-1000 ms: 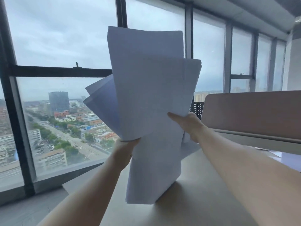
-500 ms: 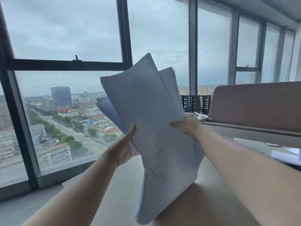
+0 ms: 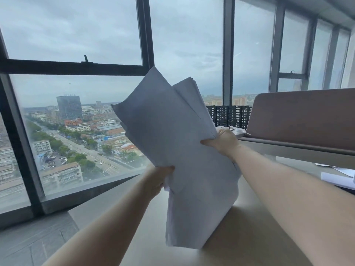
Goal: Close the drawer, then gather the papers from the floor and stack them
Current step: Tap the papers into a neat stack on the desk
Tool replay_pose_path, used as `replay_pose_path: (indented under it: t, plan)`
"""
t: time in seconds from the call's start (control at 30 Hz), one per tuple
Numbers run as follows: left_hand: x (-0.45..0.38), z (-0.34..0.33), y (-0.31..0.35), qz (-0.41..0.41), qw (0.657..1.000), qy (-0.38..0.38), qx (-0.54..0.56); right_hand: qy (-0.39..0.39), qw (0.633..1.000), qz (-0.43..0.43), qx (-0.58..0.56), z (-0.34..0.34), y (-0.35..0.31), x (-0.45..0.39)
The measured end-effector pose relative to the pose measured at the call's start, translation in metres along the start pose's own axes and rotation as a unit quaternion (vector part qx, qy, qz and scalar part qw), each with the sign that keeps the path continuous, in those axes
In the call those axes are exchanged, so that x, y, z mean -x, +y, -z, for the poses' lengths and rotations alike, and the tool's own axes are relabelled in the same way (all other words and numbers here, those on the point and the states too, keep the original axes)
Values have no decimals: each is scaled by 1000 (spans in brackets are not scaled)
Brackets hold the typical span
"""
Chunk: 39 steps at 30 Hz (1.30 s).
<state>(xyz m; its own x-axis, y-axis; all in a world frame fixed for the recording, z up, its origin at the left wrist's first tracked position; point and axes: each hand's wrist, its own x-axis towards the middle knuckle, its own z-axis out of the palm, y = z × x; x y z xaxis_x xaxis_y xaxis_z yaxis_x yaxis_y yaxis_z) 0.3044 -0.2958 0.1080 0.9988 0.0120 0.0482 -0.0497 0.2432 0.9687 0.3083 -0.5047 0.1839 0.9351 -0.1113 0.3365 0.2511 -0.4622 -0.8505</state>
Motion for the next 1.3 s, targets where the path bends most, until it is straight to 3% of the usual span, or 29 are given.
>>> replay_pose_path:
  t: [0.4,0.53,0.63,0.73,0.87,0.93,1.0,1.17,1.3]
  plan:
    - [-7,5,-5,-26,999,23,9,-40,998,-44,26,14,21,4]
    - [-5,3,-2,-39,999,32,-1,-28,999,-28,26,20,22,10]
    - [-4,1,6,-44,998,39,14,29,998,-30,38,25,32,16]
    - [-3,1,12,-56,997,40,37,72,991,-101,-49,38,53,31]
    - [-2,2,14,-71,996,35,44,-18,961,-219,-167,37,90,54]
    - [1,3,15,-71,996,13,44,-54,943,-209,-252,31,98,56]
    - [5,5,16,-66,997,-24,41,-24,936,-179,-303,29,89,55]
    - [14,16,25,-54,994,-96,17,82,961,-107,-242,43,65,47]
    - [24,24,26,-20,990,-137,-38,146,957,-60,-242,61,58,43]
